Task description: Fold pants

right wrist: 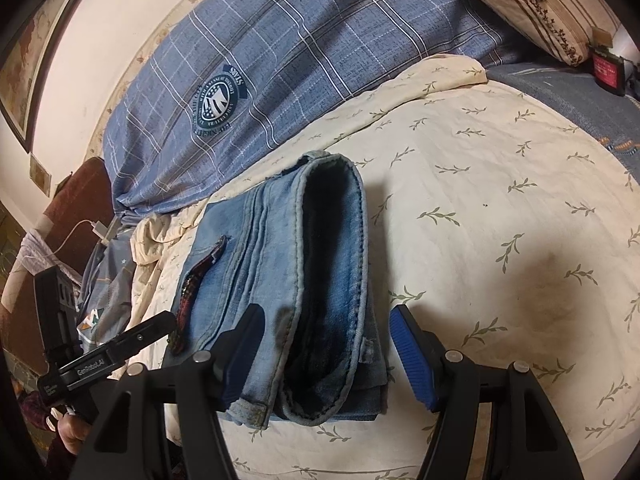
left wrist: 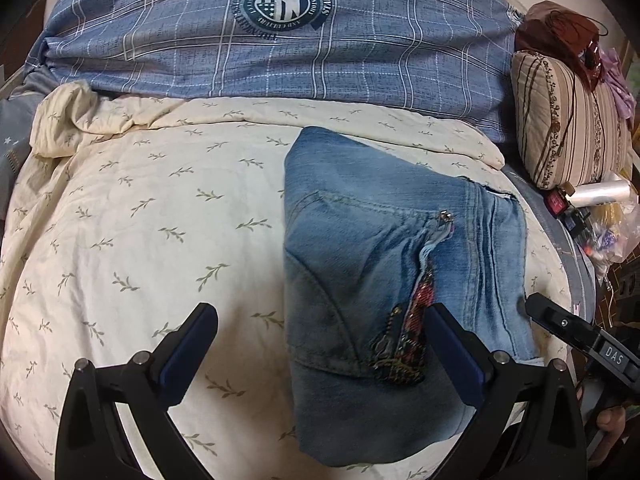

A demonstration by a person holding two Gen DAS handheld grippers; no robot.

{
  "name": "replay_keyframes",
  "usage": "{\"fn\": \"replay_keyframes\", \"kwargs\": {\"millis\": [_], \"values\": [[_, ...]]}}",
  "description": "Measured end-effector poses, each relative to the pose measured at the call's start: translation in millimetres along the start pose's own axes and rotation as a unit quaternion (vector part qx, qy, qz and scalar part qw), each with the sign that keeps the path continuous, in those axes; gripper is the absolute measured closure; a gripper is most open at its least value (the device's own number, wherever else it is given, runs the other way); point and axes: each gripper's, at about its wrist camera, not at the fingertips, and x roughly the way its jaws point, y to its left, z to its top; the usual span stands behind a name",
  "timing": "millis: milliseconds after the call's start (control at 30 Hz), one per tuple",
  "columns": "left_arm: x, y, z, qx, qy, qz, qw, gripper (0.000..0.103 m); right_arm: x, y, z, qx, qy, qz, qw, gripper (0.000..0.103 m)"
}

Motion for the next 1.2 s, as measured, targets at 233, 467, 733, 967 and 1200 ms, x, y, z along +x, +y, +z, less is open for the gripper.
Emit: {"fn": "replay_keyframes", "kwargs": {"millis": [233,467,733,967,1200], "values": [[15.0,-10.1,5.9,0.003,0.026,-0.036,0.9990,0.001,6.2,-8.6,4.8,0.019,0.010,0.011,1.000,0.034],[34.3,-3.7,0.7,-0.026,0.066,-0.092,0.9933,0.001,14.5,-20.7,8.9,0.042,0.028,0.029,0.998,0.034],[37.7,-6.5,-0.9,-0.016,0.072,-0.111,0.9911,0.001,32.7,-22.3,10.6,0.052,0.063,0.060,0.995,0.034],[42.1,-8.5,0.5,-0.019,0.068,-0.112,0.9911,0.001,36.7,-21.9,10.1,0.058,0.066,0.077,0.993,0.034],[41.0,-21.4,0.3,-0.003,0.050,-0.080,0.9956,0.001,41.4,-13.4,12.3,0.039,0.071,0.079,0.994,0.034]]}}
